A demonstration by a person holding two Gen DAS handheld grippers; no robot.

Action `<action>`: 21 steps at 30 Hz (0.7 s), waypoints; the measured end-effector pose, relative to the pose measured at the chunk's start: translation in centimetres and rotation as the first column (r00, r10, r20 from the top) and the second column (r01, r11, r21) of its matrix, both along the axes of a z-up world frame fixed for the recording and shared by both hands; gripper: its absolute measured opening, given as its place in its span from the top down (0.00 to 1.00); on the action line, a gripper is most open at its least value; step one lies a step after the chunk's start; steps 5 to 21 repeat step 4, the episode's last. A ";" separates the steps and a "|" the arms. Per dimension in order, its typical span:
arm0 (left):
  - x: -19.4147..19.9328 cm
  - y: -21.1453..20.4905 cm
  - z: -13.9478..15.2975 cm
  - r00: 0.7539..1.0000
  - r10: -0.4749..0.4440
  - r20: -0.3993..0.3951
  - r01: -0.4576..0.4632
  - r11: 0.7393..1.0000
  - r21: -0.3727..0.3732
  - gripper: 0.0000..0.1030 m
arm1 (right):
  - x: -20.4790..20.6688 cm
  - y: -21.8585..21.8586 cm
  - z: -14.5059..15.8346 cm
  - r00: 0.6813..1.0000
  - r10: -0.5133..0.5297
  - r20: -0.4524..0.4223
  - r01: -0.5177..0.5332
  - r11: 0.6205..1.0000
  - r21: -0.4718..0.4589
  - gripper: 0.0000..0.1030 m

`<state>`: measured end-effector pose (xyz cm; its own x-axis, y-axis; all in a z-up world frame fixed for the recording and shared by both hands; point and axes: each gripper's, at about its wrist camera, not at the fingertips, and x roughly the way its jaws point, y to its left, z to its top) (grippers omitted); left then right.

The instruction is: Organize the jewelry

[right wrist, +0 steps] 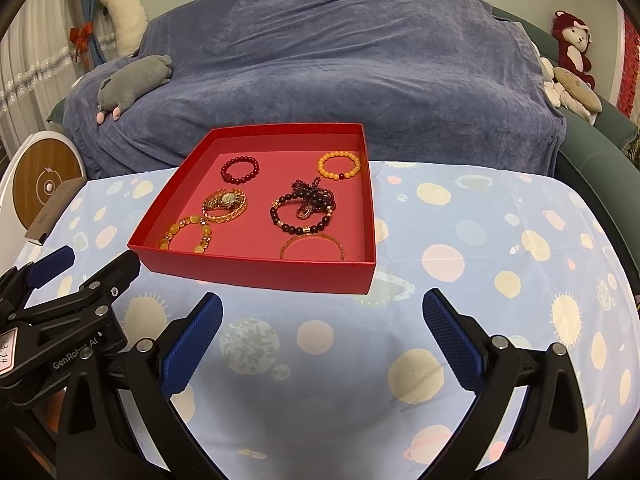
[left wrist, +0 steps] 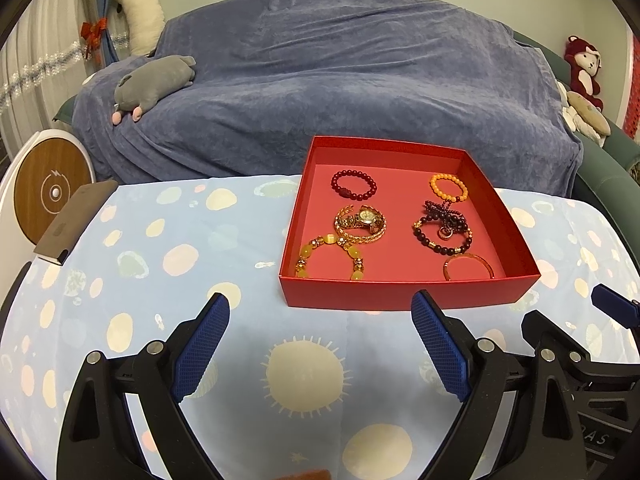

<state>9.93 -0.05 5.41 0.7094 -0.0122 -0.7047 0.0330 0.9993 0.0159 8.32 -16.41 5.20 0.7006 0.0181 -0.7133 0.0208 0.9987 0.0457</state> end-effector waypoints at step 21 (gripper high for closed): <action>0.1 -0.1 -0.1 1.000 -0.004 0.000 0.004 1.000 0.005 0.15 | 0.0 0.0 0.0 1.000 0.002 -0.001 -0.002 1.000 -0.003 0.07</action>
